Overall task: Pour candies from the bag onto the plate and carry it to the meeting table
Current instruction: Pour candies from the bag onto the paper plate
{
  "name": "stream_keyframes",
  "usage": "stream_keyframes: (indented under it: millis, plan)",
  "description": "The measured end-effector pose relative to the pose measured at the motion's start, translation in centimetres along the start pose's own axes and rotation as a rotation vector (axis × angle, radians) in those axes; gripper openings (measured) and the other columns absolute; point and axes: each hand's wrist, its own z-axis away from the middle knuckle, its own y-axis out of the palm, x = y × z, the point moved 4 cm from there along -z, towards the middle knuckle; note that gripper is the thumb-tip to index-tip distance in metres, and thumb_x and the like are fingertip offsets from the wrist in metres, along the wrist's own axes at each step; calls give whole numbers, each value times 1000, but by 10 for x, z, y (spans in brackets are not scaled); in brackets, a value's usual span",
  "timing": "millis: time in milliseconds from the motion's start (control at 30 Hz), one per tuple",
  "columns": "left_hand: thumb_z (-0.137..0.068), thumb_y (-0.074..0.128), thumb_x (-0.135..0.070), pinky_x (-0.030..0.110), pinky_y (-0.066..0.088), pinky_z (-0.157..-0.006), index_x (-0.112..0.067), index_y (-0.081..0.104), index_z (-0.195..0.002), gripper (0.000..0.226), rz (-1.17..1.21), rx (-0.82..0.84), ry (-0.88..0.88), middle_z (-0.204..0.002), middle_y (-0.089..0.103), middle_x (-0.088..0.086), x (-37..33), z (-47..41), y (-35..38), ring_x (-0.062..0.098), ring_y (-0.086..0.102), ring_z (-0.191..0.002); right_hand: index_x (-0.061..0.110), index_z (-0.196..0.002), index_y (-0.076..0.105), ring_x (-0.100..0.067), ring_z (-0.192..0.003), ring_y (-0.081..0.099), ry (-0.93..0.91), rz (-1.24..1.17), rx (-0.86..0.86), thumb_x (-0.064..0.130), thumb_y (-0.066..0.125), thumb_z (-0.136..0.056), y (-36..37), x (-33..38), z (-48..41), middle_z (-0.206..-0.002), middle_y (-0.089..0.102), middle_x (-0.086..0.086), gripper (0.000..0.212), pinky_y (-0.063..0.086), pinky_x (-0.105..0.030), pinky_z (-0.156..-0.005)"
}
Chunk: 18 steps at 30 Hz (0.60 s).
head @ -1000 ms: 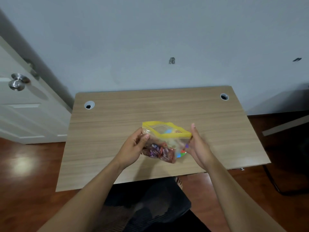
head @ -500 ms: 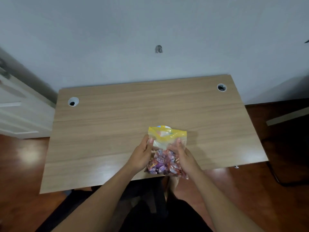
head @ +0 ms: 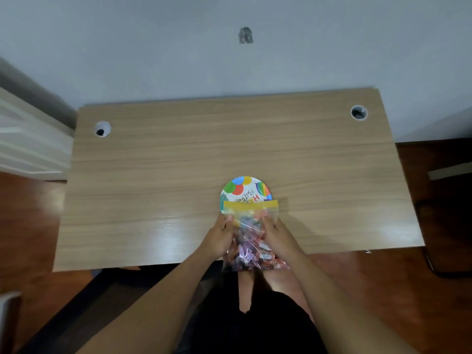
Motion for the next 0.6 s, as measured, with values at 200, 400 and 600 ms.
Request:
stream_keyframes:
  millis: [200, 400, 600]
  plan:
    - [-112, 25, -58, 40, 48, -109, -24, 48, -146, 54, 36, 34, -51, -143, 67, 9, 4, -4, 3, 32, 64, -131, 38, -157, 55, -9, -138, 59, -13, -22, 120, 75, 41, -104, -4, 17, 7, -147, 67, 18, 66, 41, -35, -121]
    - [-109, 39, -60, 34, 58, -89, -25, 52, -142, 49, 131, 49, -16, -136, 71, 3, 4, 2, 2, 19, 71, -111, 34, -137, 72, -7, -108, 79, 33, -53, 141, 65, 50, -106, -7, 28, 16, -116, 82, 14, 49, 60, -21, -79]
    - [-108, 54, -50, 21, 58, -73, -21, 56, -136, 40, 171, 39, 28, -123, 78, 3, 7, 4, -3, 2, 73, -89, 32, -145, 67, -14, -106, 68, 55, -28, 156, 68, 44, -107, -4, 30, 17, -128, 73, 2, 57, 47, -33, -98]
